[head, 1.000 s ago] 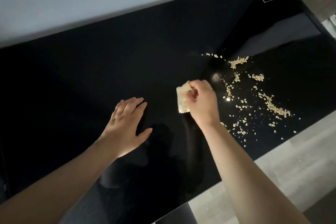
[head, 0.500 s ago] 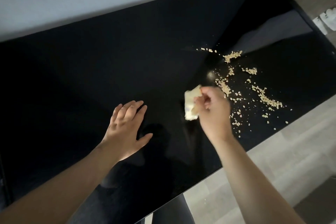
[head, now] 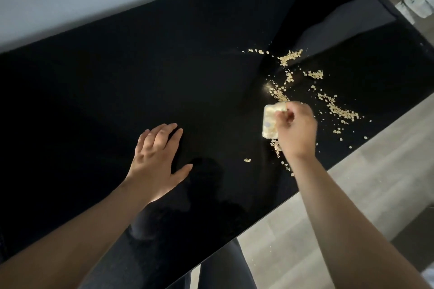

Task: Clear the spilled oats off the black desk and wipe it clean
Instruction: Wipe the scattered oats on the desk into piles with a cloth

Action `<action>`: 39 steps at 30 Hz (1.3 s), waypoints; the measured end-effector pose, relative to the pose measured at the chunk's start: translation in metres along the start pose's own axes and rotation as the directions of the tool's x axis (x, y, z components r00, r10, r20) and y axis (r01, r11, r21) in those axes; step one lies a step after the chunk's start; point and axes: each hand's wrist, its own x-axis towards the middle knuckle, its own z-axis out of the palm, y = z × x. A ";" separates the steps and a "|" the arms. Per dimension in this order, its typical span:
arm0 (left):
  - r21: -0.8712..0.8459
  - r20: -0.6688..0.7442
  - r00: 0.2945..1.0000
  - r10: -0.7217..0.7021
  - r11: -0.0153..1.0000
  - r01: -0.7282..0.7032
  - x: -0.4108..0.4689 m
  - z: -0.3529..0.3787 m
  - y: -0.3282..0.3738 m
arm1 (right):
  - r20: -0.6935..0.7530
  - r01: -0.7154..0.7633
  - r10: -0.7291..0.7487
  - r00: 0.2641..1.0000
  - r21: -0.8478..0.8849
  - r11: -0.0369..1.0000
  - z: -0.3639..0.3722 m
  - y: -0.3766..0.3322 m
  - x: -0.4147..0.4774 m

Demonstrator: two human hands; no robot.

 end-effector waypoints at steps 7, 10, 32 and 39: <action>0.016 0.011 1.000 -0.003 1.000 0.002 0.000 -0.001 0.000 | -0.001 0.002 -0.002 1.000 0.151 0.989 -0.028 -0.010 -0.008; 0.022 0.009 1.000 0.005 1.000 -0.005 0.000 -0.001 -0.001 | 0.094 -0.016 -0.008 0.996 0.257 0.966 -0.021 -0.028 -0.056; 0.054 0.006 1.000 0.006 0.999 -0.006 0.001 0.004 0.000 | 0.000 -0.084 0.085 0.996 -0.009 0.996 -0.042 0.040 -0.048; 0.009 -0.002 1.000 -0.029 1.000 0.029 0.001 0.001 0.006 | 0.118 0.062 -0.086 0.989 0.191 0.980 -0.049 0.013 -0.079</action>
